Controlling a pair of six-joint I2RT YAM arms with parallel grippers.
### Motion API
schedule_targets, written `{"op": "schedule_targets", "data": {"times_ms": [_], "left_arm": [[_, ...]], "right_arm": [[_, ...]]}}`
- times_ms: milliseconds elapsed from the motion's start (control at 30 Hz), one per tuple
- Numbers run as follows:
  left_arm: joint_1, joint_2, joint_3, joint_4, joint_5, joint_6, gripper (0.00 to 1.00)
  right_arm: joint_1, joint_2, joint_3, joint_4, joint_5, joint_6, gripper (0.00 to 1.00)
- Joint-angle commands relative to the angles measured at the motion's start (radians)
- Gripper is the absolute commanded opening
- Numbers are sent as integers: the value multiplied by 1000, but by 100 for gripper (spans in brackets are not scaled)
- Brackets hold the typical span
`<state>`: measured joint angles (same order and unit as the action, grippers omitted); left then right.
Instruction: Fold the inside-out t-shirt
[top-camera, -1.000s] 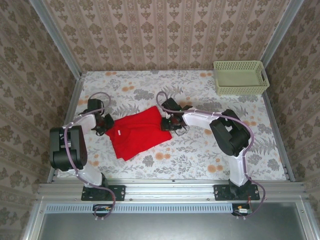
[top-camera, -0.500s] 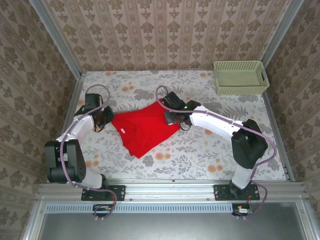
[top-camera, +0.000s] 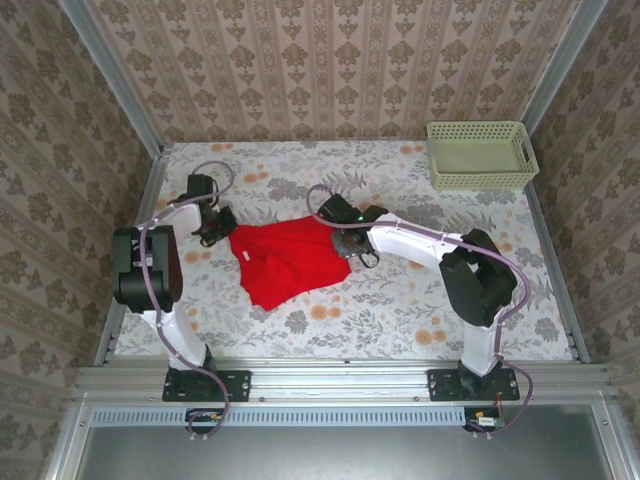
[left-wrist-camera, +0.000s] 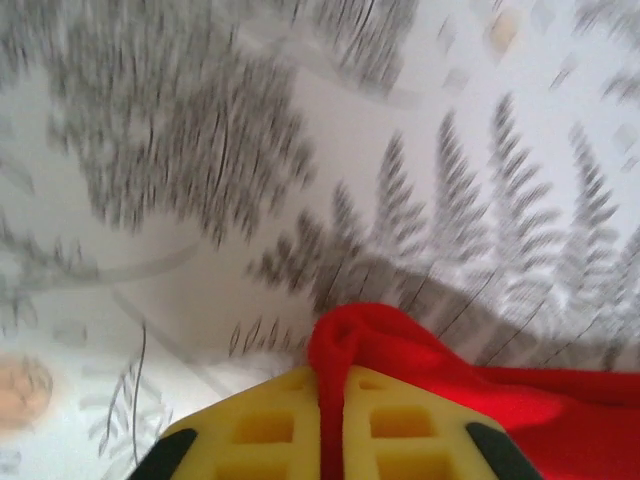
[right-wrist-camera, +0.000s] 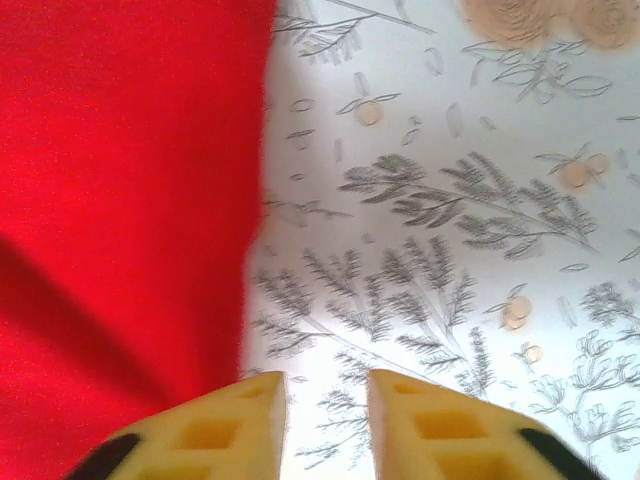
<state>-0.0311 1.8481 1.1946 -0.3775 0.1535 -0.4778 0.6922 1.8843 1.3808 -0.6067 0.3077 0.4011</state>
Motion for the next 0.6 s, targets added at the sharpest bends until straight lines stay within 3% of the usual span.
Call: {"op": "schedule_targets", "data": {"times_ms": [0,167,267,433,567], "left_arm": [[-12,34,107,-50,-34,67,22],[-49,19,157,-199,-90,70,54],[-74,-135,44,-251,-170,0,66],[-190,-476,-240,-283,-202,-98,70],[-317,-631,-391,-304,-199,-183,68]], "right_arm": [[-24,-11,2,-27,10,-10,39],[-30,-31,69,-2,-69,-57,49],[-28,-4,130,1,-169,-40,53],[-29,60,177,41,-237,-22,56],[-30,125,245,66,-286,-38,58]]}}
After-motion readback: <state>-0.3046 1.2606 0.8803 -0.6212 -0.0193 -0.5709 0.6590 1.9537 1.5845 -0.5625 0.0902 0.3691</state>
